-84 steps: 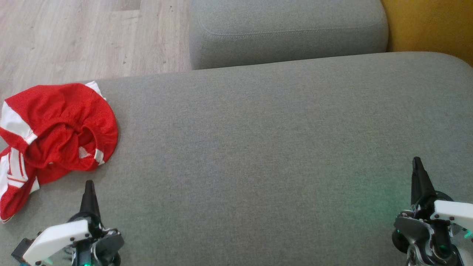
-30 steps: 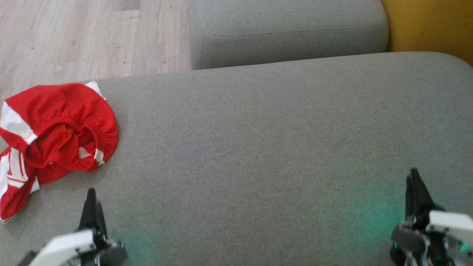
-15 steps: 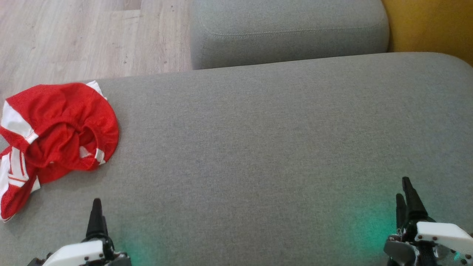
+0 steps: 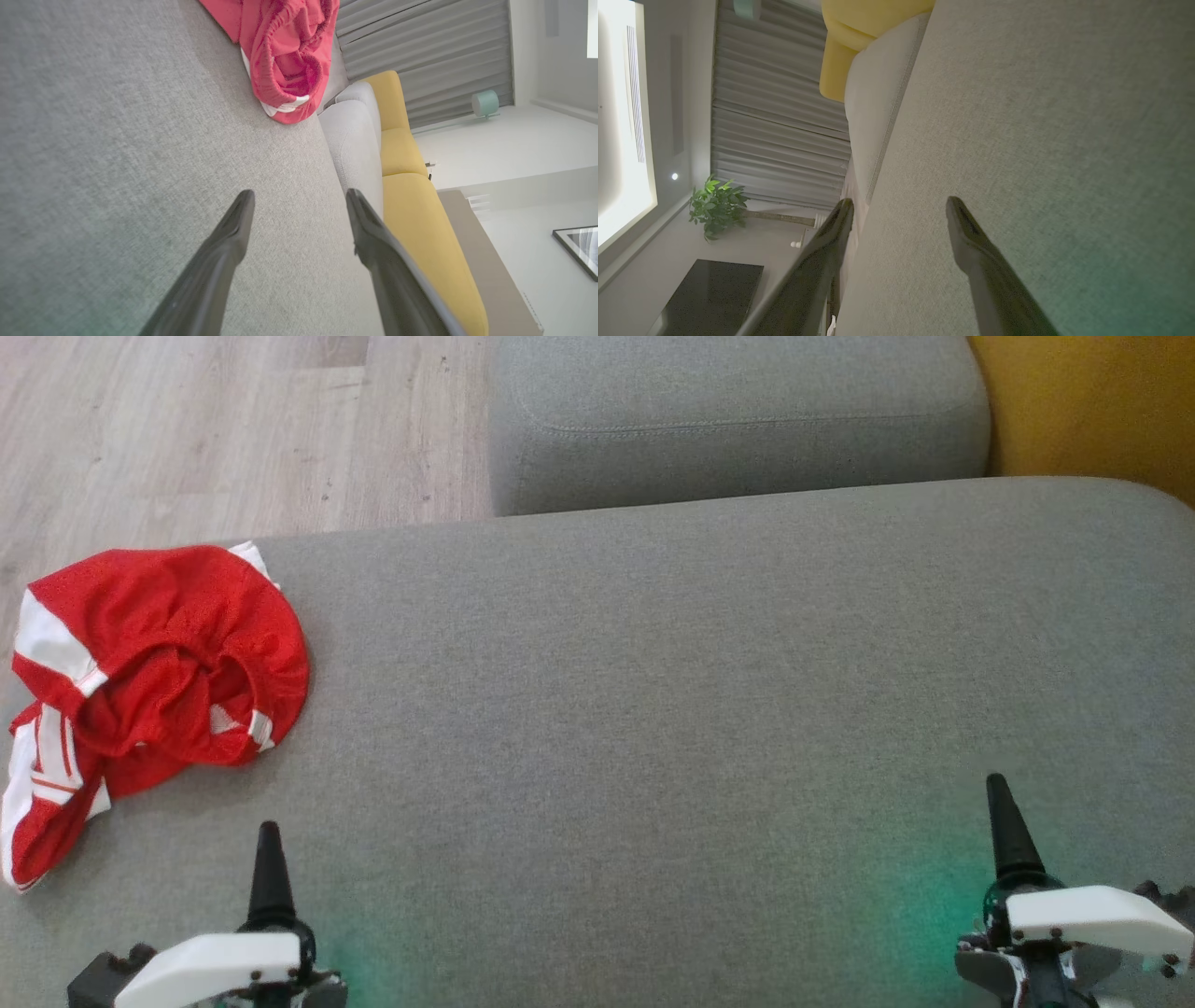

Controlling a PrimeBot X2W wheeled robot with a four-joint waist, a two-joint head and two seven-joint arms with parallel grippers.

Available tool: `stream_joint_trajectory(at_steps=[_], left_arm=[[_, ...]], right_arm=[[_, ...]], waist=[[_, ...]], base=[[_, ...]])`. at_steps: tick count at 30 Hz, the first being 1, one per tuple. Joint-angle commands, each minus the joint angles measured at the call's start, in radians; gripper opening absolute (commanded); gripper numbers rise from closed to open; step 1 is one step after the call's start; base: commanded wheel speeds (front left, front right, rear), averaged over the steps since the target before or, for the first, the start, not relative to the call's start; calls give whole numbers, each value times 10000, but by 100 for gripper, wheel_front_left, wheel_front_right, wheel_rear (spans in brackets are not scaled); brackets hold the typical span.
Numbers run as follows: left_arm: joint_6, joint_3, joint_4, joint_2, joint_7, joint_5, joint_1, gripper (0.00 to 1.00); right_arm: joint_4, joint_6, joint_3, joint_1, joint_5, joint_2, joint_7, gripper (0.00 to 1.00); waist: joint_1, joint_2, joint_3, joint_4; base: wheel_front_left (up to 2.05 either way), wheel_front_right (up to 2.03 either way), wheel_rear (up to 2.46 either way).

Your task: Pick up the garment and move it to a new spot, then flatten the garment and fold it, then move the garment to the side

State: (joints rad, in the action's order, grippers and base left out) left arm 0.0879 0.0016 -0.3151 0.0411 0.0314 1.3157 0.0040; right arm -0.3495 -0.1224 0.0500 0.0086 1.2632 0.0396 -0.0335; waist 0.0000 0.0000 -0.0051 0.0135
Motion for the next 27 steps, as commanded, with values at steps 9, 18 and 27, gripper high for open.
stream_joint_trajectory(at_steps=[9,18,27], left_arm=[[-155,-190,549,50,-349,-1318,-542,100],[-334,-415,670,54,-614,-2512,-623,100],[-484,-664,644,58,-878,-3572,-744,100]], right_arm=[[486,-26,-388,-613,-1363,47,359,100],[610,-32,-640,-700,-2536,53,625,100],[642,-38,-932,-810,-3718,59,890,100]], waist=[[0,0,-36,68],[0,0,-34,125],[0,0,-20,151]], base=[[0,0,0],[0,0,0],[0,0,0]])
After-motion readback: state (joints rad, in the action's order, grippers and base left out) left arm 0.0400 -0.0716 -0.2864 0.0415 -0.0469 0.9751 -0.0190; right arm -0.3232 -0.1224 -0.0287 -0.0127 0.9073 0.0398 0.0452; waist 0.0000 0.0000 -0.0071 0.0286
